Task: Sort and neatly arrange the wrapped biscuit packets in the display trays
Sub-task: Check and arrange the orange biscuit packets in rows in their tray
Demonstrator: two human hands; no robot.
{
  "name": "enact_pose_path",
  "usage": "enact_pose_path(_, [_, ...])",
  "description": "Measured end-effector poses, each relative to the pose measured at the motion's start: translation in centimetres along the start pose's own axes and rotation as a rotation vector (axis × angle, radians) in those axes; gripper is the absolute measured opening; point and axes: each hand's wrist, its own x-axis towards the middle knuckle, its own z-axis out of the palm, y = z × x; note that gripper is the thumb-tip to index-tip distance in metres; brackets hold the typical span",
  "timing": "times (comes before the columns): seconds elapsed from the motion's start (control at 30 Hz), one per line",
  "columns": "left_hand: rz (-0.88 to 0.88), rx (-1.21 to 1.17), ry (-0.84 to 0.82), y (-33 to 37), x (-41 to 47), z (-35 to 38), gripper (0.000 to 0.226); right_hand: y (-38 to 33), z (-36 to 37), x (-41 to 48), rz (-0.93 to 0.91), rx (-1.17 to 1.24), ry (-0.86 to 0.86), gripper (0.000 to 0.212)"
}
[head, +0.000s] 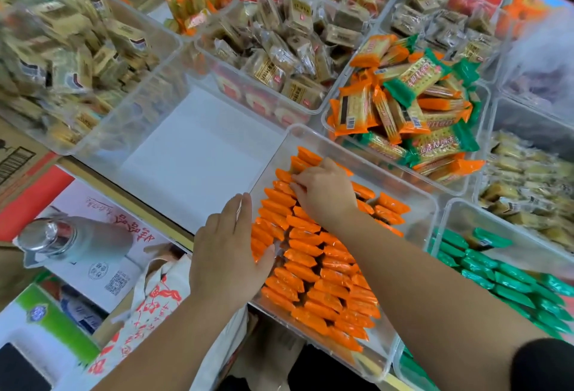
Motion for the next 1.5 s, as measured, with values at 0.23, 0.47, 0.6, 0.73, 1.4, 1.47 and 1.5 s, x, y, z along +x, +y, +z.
enact_pose_path(0.23, [0.001, 0.002, -0.002, -0.1, 0.0, 0.1, 0.087, 0.8, -1.4, 0.8, 0.109, 0.076, 0.055, 0.019])
enact_pose_path(0.47, [0.001, 0.002, 0.0, -0.1, 0.0, 0.2, 0.088, 0.2, -1.4, 2.4, 0.224, -0.166, -0.024, 0.01])
enact_pose_path(0.6, [-0.005, 0.001, 0.024, -0.2, 0.0, 0.5, 0.09, 0.0, -1.7, 2.0, 0.221, -0.058, 0.04, 0.014])
enact_pose_path(0.73, [-0.001, -0.019, -0.009, -0.1, 0.0, 0.2, 0.089, 0.0, -3.6, 1.0, 0.216, 0.137, 0.14, 0.011])
enact_pose_path(1.4, [-0.282, -1.477, -0.002, 4.7, -10.7, -9.7, 0.024, -5.7, -15.6, -20.5, 0.449, 1.368, 0.122, 0.014])
enact_pose_path(1.47, [-0.303, -1.538, 0.068, 4.7, -12.8, -11.0, 0.021, -6.2, -16.0, -22.0, 0.461, 1.478, 0.083, 0.013])
enact_pose_path(1.5, [-0.327, -1.566, 0.102, 4.6, -13.7, -11.6, 0.019, -6.5, -16.1, -22.6, 0.479, 1.54, 0.062, 0.012])
